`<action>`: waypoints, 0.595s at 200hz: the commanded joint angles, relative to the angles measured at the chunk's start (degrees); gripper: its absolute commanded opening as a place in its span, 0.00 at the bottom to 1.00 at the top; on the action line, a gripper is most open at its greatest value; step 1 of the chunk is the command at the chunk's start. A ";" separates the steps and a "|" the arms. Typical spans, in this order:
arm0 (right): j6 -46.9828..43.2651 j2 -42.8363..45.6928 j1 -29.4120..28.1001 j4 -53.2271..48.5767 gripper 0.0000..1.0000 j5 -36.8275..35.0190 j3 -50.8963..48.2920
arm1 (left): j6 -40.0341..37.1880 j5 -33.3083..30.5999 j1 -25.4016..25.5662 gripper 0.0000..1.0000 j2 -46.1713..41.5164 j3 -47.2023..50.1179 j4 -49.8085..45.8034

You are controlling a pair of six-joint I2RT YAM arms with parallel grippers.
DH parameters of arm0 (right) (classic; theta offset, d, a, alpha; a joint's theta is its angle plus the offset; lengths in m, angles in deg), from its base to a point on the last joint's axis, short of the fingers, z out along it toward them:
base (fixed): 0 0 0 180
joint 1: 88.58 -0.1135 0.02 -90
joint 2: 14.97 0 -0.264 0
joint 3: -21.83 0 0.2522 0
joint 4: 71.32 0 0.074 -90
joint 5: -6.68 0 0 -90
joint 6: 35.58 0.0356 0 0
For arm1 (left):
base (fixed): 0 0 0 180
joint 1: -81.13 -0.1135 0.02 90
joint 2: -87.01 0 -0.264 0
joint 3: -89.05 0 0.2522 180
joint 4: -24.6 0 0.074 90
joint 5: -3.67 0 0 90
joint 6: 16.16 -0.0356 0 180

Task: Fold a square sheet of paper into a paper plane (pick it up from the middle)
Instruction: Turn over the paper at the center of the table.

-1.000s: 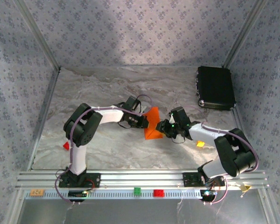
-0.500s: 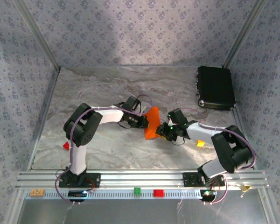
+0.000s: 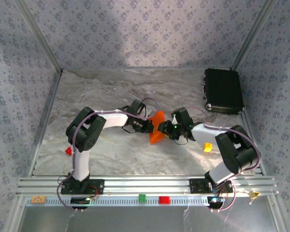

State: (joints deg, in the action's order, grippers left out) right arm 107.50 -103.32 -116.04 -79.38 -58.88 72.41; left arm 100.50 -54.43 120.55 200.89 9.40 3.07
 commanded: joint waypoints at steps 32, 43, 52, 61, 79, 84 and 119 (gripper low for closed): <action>-0.04 -3.42 2.39 4.92 0.46 3.94 1.35 | -0.12 -1.78 0.46 0.06 -0.33 1.02 -3.39; 0.05 -4.05 2.63 5.36 0.44 4.29 1.41 | -0.04 -1.78 0.41 0.06 -0.42 1.10 -3.25; 0.04 -4.44 2.82 5.71 0.43 4.45 1.41 | 0.06 -1.79 0.45 0.06 -0.65 1.26 -3.19; 0.05 -4.75 3.07 5.98 0.42 4.49 1.41 | 0.06 -1.80 0.46 0.06 -0.75 1.29 -3.22; 0.18 -5.48 3.38 6.66 0.40 4.86 1.31 | 0.06 -1.81 0.43 0.06 -0.94 1.38 -3.21; 0.18 -5.77 3.52 6.74 0.39 4.94 1.33 | 0.11 -1.79 0.39 0.06 -0.97 1.38 -3.14; 0.27 -6.83 4.18 8.09 0.33 5.22 0.82 | 0.37 -1.73 0.46 0.06 -1.30 1.54 -2.82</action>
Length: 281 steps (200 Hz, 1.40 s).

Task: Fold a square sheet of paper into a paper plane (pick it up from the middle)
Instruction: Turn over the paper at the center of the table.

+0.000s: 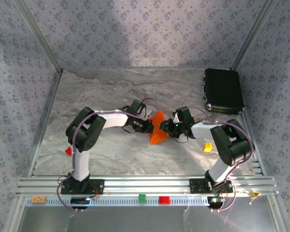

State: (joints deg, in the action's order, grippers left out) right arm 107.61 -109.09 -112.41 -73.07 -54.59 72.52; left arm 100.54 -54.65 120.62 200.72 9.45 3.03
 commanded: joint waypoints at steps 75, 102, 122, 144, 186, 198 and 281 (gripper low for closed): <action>0.16 -2.73 1.90 5.18 0.19 2.17 -0.53 | 0.77 -1.08 0.38 0.13 -3.35 2.59 -0.81; 0.36 -3.44 1.95 6.76 0.17 3.03 -0.83 | 0.99 -0.97 0.33 0.14 -3.93 2.95 -0.45; 0.38 -3.98 2.02 7.22 0.14 3.08 -0.83 | 1.16 -0.93 0.34 0.15 -4.19 3.19 -0.03; 0.69 -4.05 2.13 8.27 0.09 3.51 -1.16 | 1.34 -0.66 0.37 0.16 -4.84 3.60 0.60; 0.02 -2.35 2.13 7.93 0.04 3.63 -1.27 | 1.94 -2.38 0.35 0.21 -8.06 5.14 2.30; -0.73 -0.95 2.18 6.59 0.04 2.98 -1.16 | 2.04 -3.47 0.34 0.22 -9.43 5.62 2.71; -12.19 10.55 1.26 -18.05 0.02 -8.92 6.87 | 2.04 -14.76 -1.39 0.27 -22.53 13.79 6.37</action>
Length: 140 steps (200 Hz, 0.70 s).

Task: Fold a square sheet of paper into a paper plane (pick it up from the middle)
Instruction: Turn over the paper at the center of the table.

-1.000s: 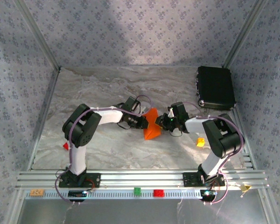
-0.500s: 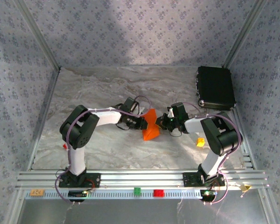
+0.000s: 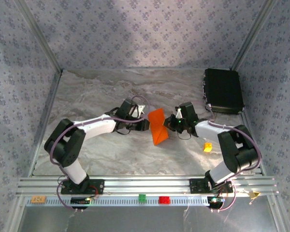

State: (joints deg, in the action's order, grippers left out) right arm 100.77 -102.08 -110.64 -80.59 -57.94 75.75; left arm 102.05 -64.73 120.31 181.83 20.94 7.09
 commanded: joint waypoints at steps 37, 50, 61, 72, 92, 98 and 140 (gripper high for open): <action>-8.49 8.83 -1.57 -19.06 0.02 -13.16 6.37 | 1.77 -9.50 -2.52 0.28 -9.38 6.68 4.19; -9.52 10.48 -1.99 -21.57 0.02 -15.76 7.23 | 2.52 -10.85 -3.33 0.30 -11.15 8.03 4.67; -9.87 11.68 -2.36 -23.65 0.02 -18.11 8.07 | 2.94 -11.54 -3.98 0.30 -12.27 9.01 4.97; -11.82 12.82 -2.87 -25.45 0.02 -20.42 8.87 | 3.25 -12.01 -4.56 0.31 -13.22 9.62 5.06; -12.48 14.22 -3.66 -28.07 0.02 -24.05 9.99 | 4.27 -13.12 -5.26 0.33 -14.79 10.80 5.97; -12.71 14.53 -3.91 -28.93 0.02 -25.03 10.48 | 4.53 -13.47 -5.49 0.34 -15.19 11.07 6.06; -15.72 14.69 -6.54 -34.61 0.02 -32.06 14.04 | 6.13 -14.88 -6.70 0.34 -16.75 11.62 5.90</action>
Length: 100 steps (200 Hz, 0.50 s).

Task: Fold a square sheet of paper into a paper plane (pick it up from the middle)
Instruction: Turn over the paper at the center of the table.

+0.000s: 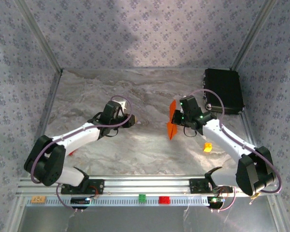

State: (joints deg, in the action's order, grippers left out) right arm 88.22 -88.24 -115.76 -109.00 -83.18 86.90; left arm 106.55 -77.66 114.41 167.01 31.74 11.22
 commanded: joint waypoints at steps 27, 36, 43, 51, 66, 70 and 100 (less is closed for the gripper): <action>-4.23 0.38 -3.41 -9.27 0.02 -12.29 4.40 | 2.87 -4.29 -1.20 0.34 -3.91 2.39 2.21; -4.43 0.16 -4.05 -10.22 0.02 -14.10 5.05 | 3.06 -4.71 -1.38 0.35 -4.47 2.73 2.22; -4.64 0.07 -4.56 -10.22 0.02 -15.64 5.41 | 3.10 -4.84 -1.63 0.35 -4.87 2.85 2.17; -4.73 -0.20 -5.02 -12.00 0.02 -17.39 5.83 | 3.23 -4.94 -1.86 0.35 -5.36 3.09 1.93; -4.89 -0.69 -6.05 -13.37 0.02 -20.81 6.56 | 3.49 -6.14 -2.15 0.35 -6.36 3.46 1.39; -4.97 -0.85 -6.31 -13.69 0.02 -21.57 6.68 | 3.56 -6.59 -2.12 0.35 -6.71 3.59 1.29; -5.49 -2.27 -8.11 -15.17 0.02 -25.37 8.04 | 3.65 -8.90 -2.50 0.37 -8.86 4.57 0.67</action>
State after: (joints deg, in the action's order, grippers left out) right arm 84.20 -89.05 -122.51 -120.39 -102.13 92.60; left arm 109.55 -83.68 112.49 160.72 35.30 12.10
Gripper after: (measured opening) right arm 0.053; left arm 0.362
